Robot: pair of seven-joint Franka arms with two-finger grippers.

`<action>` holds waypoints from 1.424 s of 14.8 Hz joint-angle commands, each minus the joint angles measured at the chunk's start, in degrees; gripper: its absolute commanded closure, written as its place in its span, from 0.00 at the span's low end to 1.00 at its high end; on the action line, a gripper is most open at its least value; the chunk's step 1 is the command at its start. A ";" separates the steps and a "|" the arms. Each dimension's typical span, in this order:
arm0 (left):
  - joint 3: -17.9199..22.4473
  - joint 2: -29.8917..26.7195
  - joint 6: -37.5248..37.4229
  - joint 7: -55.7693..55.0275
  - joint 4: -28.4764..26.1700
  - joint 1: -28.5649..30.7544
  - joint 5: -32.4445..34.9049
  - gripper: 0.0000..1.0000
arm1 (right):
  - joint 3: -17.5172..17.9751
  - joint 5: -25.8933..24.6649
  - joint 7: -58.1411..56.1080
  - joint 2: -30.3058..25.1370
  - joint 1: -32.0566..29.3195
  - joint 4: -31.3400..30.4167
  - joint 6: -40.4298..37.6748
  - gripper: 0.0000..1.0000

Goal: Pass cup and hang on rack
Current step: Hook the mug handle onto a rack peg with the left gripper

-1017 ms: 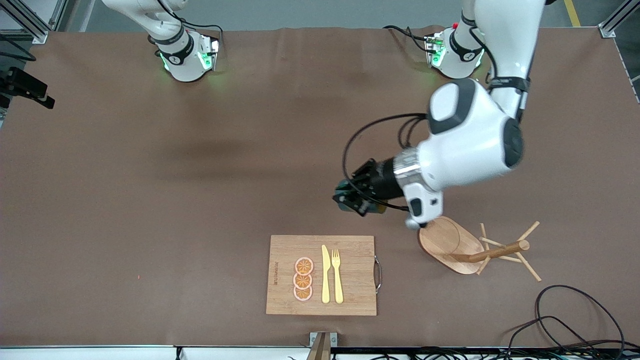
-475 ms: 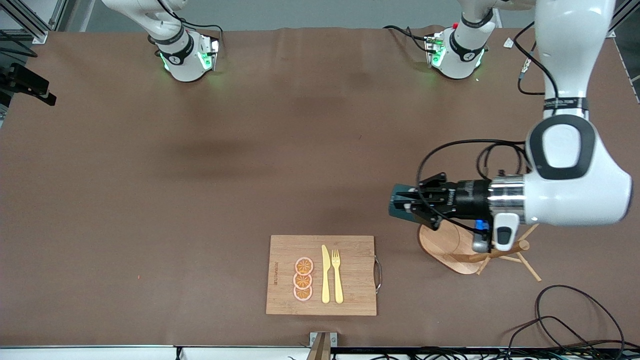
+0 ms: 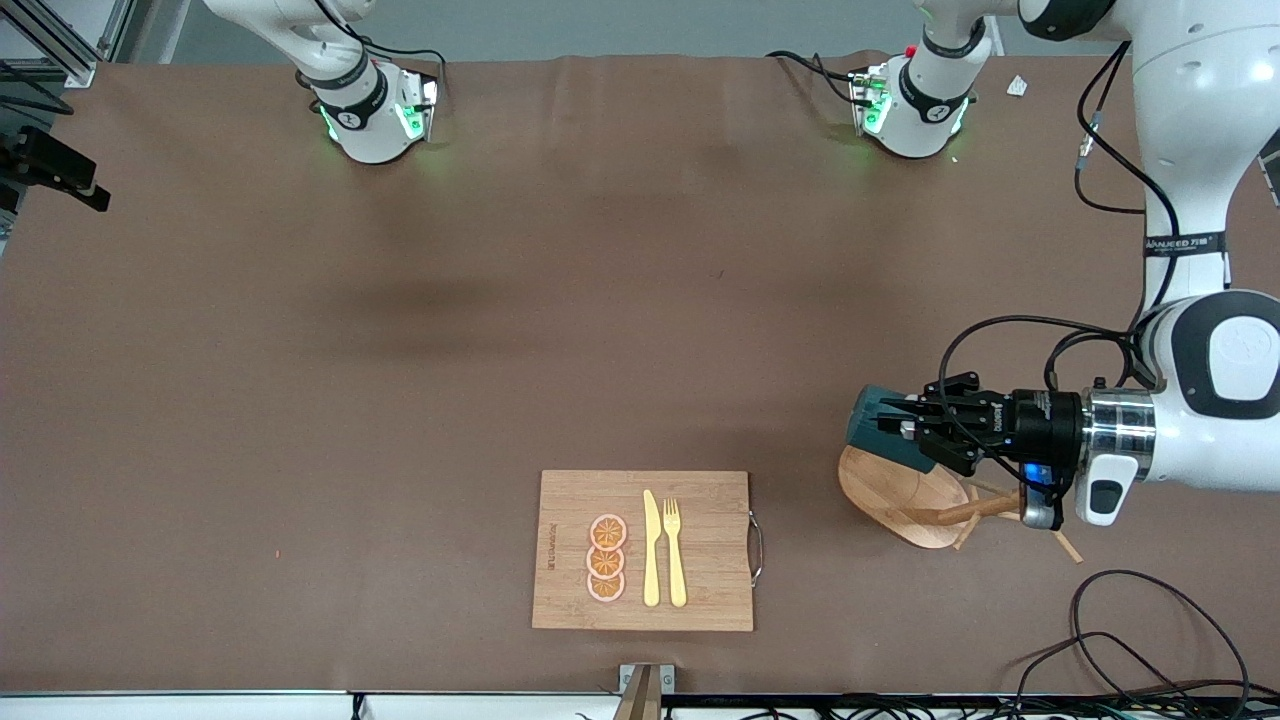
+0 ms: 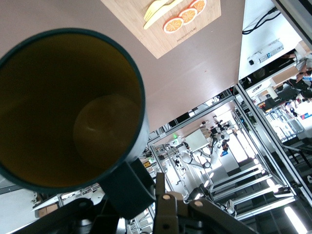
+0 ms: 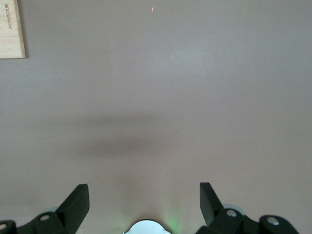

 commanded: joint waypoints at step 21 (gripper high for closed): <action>-0.51 2.95 -3.08 8.89 0.15 5.44 -1.74 0.99 | -0.51 -0.50 0.13 -0.89 0.13 -0.30 -0.99 0.00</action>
